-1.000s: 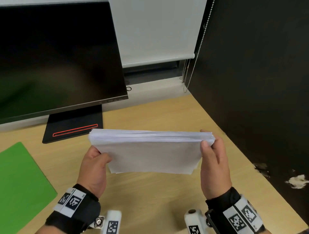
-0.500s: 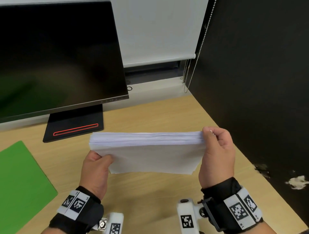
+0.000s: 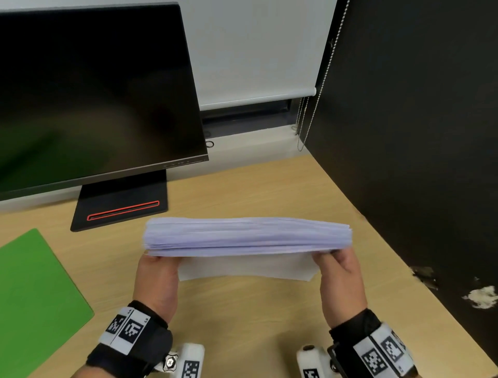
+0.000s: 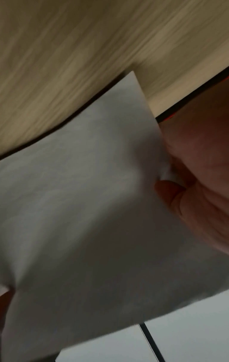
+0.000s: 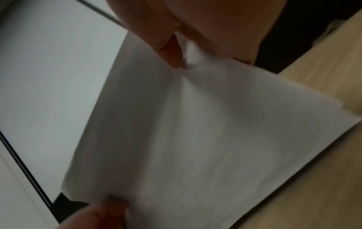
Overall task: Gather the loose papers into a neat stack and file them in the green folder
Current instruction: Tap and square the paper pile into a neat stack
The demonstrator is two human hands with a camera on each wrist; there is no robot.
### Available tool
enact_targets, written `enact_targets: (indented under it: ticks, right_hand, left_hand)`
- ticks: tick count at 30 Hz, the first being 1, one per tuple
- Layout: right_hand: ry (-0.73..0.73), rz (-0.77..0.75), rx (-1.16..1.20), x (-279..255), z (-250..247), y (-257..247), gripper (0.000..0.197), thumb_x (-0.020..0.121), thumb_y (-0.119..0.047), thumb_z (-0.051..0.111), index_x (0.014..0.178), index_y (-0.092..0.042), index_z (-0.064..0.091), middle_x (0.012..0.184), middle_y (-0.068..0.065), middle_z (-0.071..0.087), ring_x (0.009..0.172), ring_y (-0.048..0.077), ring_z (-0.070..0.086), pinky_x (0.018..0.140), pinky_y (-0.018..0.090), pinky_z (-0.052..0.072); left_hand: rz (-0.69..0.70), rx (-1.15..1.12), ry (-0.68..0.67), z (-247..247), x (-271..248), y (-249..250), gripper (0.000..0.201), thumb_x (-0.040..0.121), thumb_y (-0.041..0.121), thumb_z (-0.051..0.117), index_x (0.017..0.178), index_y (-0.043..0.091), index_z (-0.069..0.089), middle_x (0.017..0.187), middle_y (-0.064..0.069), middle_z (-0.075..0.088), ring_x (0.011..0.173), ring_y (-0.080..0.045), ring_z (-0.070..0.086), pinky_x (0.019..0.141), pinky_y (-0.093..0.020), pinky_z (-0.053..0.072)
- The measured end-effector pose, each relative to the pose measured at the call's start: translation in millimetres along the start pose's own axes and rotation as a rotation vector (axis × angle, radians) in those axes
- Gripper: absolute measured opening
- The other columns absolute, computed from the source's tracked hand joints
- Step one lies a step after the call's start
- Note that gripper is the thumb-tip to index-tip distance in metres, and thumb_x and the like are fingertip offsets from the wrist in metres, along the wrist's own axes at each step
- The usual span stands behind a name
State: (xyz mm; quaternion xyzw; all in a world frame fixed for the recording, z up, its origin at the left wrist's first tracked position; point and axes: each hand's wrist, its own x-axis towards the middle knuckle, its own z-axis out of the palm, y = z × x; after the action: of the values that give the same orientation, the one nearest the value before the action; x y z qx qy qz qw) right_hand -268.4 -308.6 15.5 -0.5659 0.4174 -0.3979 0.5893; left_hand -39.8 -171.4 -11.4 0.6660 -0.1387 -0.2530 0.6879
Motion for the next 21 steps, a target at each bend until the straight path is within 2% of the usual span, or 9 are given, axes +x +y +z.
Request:
enact_targets:
  ticks: [2,4,6,9,12,14,17,19,21]
  right_hand:
    - [0.044,-0.007,0.04,3,1,-5,0.039,0.092,0.009,0.047,0.109,-0.019,0.068,0.097,-0.017,0.074,0.092,-0.002,0.066,0.081,0.024,0.047]
    - [0.028,-0.002,0.054,5,-1,-8,0.041,0.091,0.007,0.049,0.116,-0.021,0.065,0.096,-0.025,0.071,0.092,-0.007,0.064,0.082,0.022,0.046]
    - [-0.014,0.008,0.021,5,-1,-9,0.047,0.09,0.003,0.051,0.13,-0.021,0.06,0.103,-0.035,0.068,0.098,-0.015,0.061,0.085,0.019,0.042]
    - [-0.03,0.036,0.008,6,0,-7,0.055,0.092,0.009,0.046,0.137,-0.02,0.057,0.107,-0.042,0.065,0.102,-0.021,0.058,0.088,0.018,0.04]
    - [-0.035,0.047,0.0,6,-1,-6,0.057,0.092,0.01,0.046,0.135,-0.027,0.055,0.108,-0.04,0.066,0.102,-0.02,0.059,0.089,0.019,0.041]
    - [-0.032,0.045,0.003,5,0,-5,0.056,0.093,0.009,0.047,0.131,-0.032,0.056,0.109,-0.038,0.067,0.103,-0.019,0.059,0.089,0.019,0.04]
    - [-0.041,0.015,0.009,2,0,-6,0.053,0.093,-0.001,0.054,0.131,-0.038,0.056,0.125,-0.028,0.065,0.113,-0.013,0.058,0.092,0.02,0.041]
    - [-0.05,-0.009,0.011,2,0,-8,0.052,0.093,-0.006,0.058,0.136,-0.034,0.053,0.131,-0.022,0.062,0.113,-0.012,0.058,0.09,0.019,0.041]
    - [-0.05,-0.018,0.019,3,0,-8,0.055,0.09,-0.009,0.059,0.14,-0.03,0.051,0.129,-0.023,0.063,0.112,-0.011,0.059,0.088,0.018,0.041]
  left_hand:
    - [0.001,-0.018,0.019,0,1,3,0.031,0.093,-0.011,0.052,0.1,0.009,0.074,0.097,-0.001,0.079,0.096,-0.018,0.07,0.083,-0.026,0.054]
    - [0.008,-0.005,0.016,-3,6,2,0.033,0.089,-0.011,0.051,0.11,0.004,0.071,0.109,-0.01,0.077,0.108,-0.027,0.067,0.091,-0.032,0.051]
    - [0.032,0.016,-0.01,-5,9,4,0.041,0.082,-0.003,0.053,0.12,0.004,0.069,0.12,-0.015,0.073,0.117,-0.03,0.065,0.098,-0.038,0.049]
    - [0.057,0.004,-0.029,-4,8,13,0.047,0.078,0.0,0.051,0.121,0.006,0.068,0.124,-0.017,0.071,0.117,-0.03,0.064,0.102,-0.044,0.046]
    - [0.074,-0.008,-0.05,-4,6,16,0.046,0.077,0.0,0.05,0.119,0.008,0.069,0.121,-0.017,0.071,0.111,-0.024,0.064,0.103,-0.047,0.046]
    - [0.081,-0.022,-0.045,-4,4,17,0.043,0.077,0.0,0.052,0.112,0.016,0.073,0.113,-0.01,0.073,0.11,-0.022,0.064,0.101,-0.045,0.046]
    - [0.072,-0.06,-0.021,-3,1,20,0.043,0.076,0.001,0.053,0.103,0.026,0.075,0.106,0.003,0.073,0.106,-0.018,0.062,0.098,-0.039,0.044]
    - [0.073,-0.075,-0.014,-2,0,23,0.045,0.074,0.002,0.053,0.104,0.028,0.074,0.106,0.003,0.072,0.106,-0.017,0.062,0.098,-0.037,0.044]
    - [0.093,-0.067,-0.026,-1,0,25,0.043,0.076,-0.002,0.054,0.103,0.026,0.073,0.105,0.001,0.072,0.104,-0.019,0.062,0.097,-0.04,0.045]
